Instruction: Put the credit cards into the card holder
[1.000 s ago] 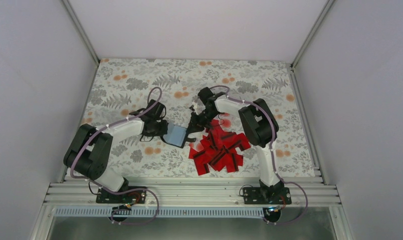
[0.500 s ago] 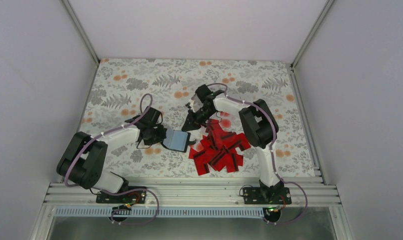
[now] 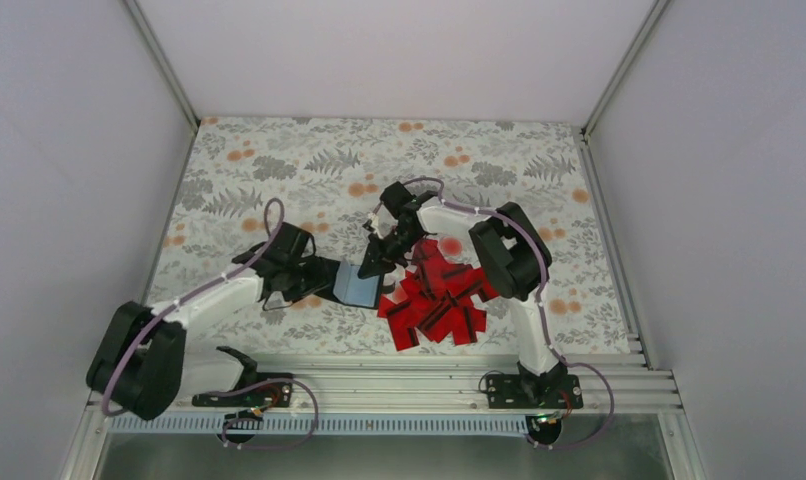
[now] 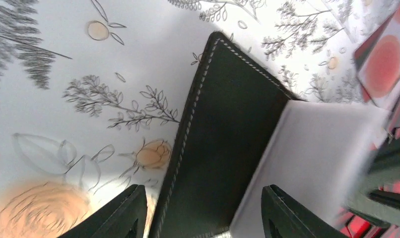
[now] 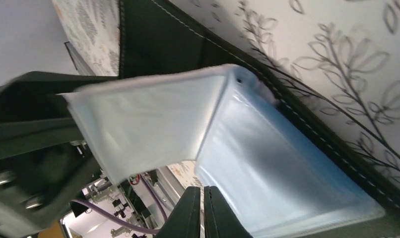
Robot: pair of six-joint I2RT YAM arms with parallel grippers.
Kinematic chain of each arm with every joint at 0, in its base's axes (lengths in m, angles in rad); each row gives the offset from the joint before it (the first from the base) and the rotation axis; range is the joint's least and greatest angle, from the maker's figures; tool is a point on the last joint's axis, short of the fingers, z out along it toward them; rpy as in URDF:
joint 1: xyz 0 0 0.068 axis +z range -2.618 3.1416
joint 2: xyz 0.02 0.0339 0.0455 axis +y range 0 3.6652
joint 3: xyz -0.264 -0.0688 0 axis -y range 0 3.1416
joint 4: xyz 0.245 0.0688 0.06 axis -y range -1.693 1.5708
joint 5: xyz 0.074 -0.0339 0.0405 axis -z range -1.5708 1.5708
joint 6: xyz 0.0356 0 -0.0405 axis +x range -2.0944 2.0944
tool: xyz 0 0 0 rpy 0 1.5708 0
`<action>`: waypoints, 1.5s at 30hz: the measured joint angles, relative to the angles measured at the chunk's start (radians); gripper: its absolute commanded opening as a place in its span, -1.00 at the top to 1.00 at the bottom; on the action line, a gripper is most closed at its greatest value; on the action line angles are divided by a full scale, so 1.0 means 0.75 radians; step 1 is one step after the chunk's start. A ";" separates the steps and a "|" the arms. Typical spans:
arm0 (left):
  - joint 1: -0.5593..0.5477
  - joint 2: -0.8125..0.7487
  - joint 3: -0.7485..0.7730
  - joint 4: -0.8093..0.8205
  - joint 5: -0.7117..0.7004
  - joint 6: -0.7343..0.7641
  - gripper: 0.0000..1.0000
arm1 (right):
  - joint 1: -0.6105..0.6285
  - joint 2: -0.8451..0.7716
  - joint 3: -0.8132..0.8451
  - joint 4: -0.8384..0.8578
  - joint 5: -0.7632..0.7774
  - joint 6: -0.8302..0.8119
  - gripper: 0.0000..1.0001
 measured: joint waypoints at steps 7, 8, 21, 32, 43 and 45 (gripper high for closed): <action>0.000 -0.251 0.113 -0.254 -0.151 0.026 -0.19 | 0.002 0.000 -0.026 0.004 0.018 0.004 0.92; 0.000 -0.270 0.148 -0.278 -0.168 0.056 -0.19 | 0.003 0.000 -0.025 0.008 0.014 0.005 0.92; -0.036 -0.141 0.463 -0.275 -0.039 0.668 -0.18 | -0.003 -0.189 -0.092 -0.041 0.210 0.008 0.69; -0.214 0.066 0.618 -0.213 0.140 0.850 -0.16 | -0.182 -0.812 -0.324 -0.122 0.584 0.100 0.19; -0.408 0.548 0.962 -0.172 0.294 0.894 0.08 | -0.643 -1.216 -0.897 -0.155 0.575 0.287 0.07; -0.429 0.656 1.024 -0.154 0.312 0.887 0.10 | -0.715 -1.269 -0.987 -0.132 0.523 0.305 0.04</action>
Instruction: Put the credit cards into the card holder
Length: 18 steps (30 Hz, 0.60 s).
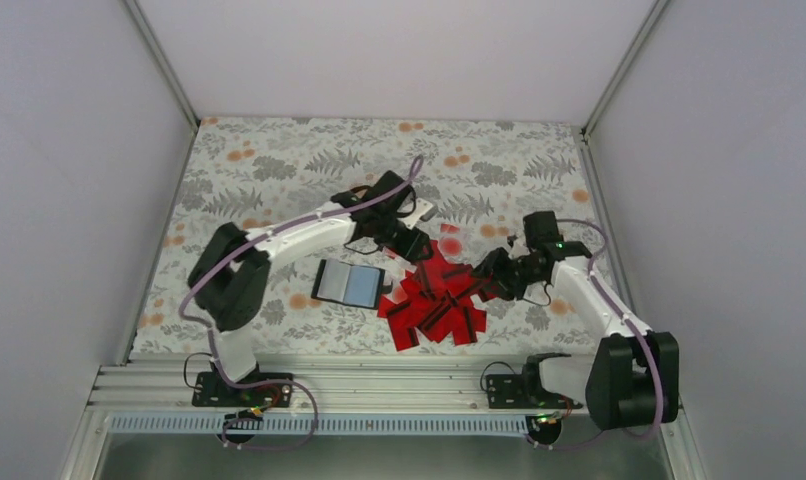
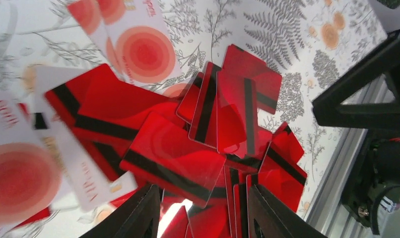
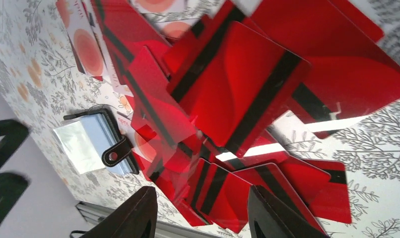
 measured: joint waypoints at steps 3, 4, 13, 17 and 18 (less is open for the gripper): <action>-0.039 0.157 0.093 -0.009 0.026 -0.009 0.15 | -0.095 -0.036 -0.110 0.052 -0.083 0.014 0.03; -0.054 0.208 0.131 -0.016 0.034 -0.013 0.18 | -0.120 -0.037 -0.141 0.073 -0.114 0.015 0.03; -0.162 0.585 0.551 -0.160 0.092 -0.019 0.28 | -0.233 -0.012 -0.319 0.278 -0.321 0.025 0.03; -0.183 0.665 0.671 -0.241 0.094 -0.011 0.33 | -0.259 0.024 -0.354 0.339 -0.357 0.023 0.03; -0.186 0.676 0.688 -0.253 0.092 -0.012 0.33 | -0.265 0.036 -0.361 0.352 -0.362 0.022 0.03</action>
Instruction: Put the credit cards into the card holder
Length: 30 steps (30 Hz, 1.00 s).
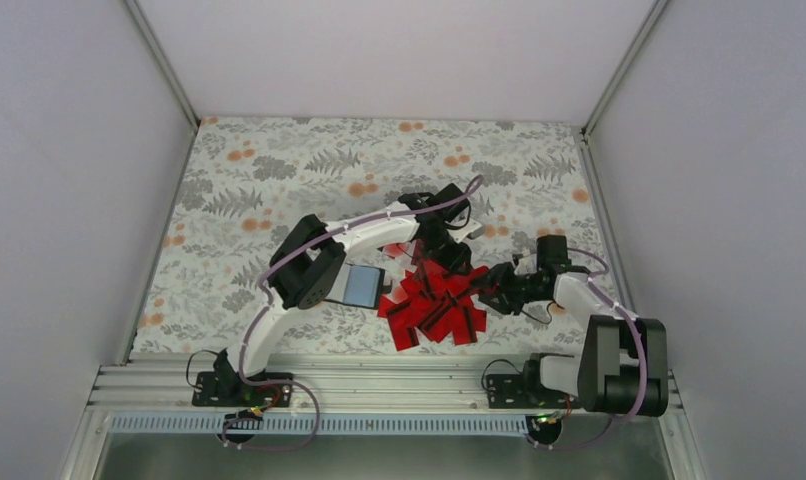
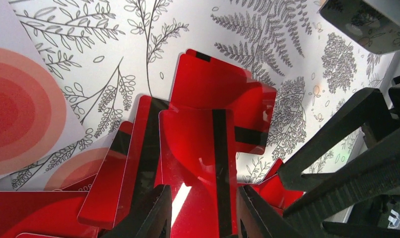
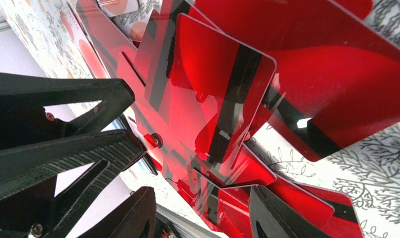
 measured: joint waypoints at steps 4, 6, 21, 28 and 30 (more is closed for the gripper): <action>-0.005 0.041 0.046 -0.051 -0.021 -0.001 0.33 | -0.021 0.041 -0.011 0.035 -0.008 -0.009 0.04; -0.007 0.066 0.065 -0.067 -0.026 -0.001 0.33 | -0.031 0.060 -0.014 0.051 -0.007 -0.013 0.05; -0.032 0.136 0.132 -0.127 -0.030 0.024 0.33 | -0.046 0.214 -0.021 0.155 -0.003 -0.071 0.19; -0.034 0.141 0.134 -0.125 -0.013 0.025 0.34 | -0.048 0.282 -0.021 0.219 -0.052 -0.084 0.29; -0.033 0.143 0.134 -0.123 -0.004 0.025 0.34 | -0.050 0.291 -0.021 0.226 -0.061 -0.089 0.31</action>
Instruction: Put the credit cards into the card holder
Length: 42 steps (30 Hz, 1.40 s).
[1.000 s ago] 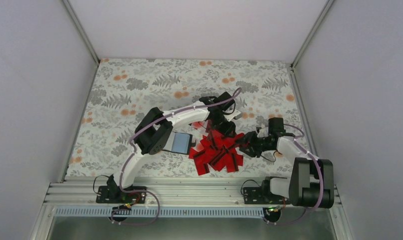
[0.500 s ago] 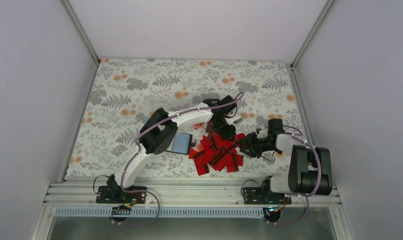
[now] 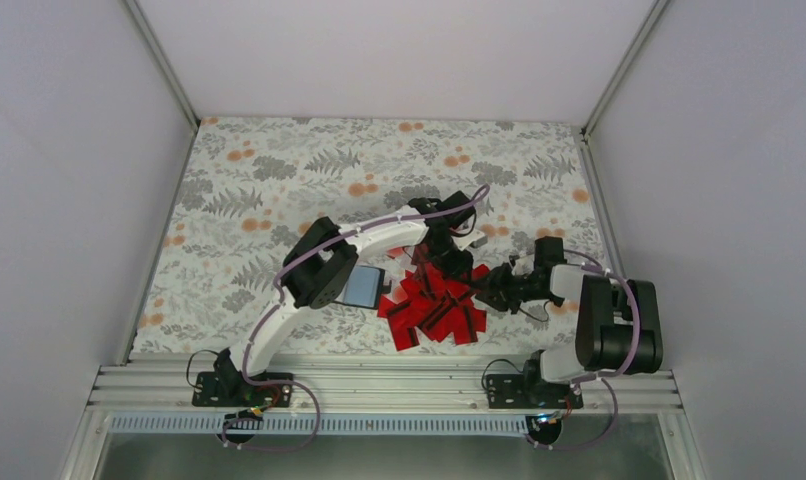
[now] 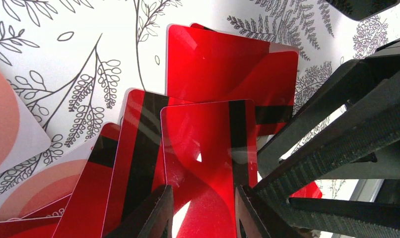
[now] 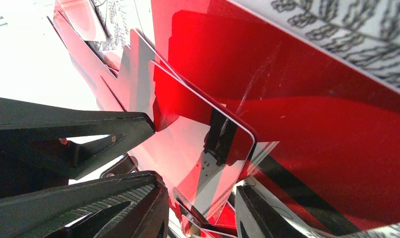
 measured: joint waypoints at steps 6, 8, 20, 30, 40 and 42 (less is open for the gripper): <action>0.013 0.005 -0.008 0.017 0.061 -0.004 0.34 | -0.005 0.026 0.001 0.009 -0.026 -0.015 0.35; 0.018 0.008 -0.008 0.020 0.086 -0.006 0.34 | -0.009 0.037 0.001 0.009 -0.038 -0.026 0.36; 0.029 0.009 -0.033 0.032 0.257 -0.019 0.34 | -0.012 0.035 0.001 -0.002 -0.039 -0.071 0.49; 0.032 0.041 -0.033 0.034 0.395 -0.036 0.35 | -0.012 0.030 0.007 -0.045 -0.016 -0.121 0.56; 0.017 0.023 -0.003 0.015 0.243 -0.072 0.32 | -0.011 0.012 0.037 -0.095 0.023 -0.154 0.47; 0.007 -0.003 -0.003 0.007 0.157 -0.082 0.31 | -0.011 -0.003 0.045 -0.104 0.024 -0.156 0.42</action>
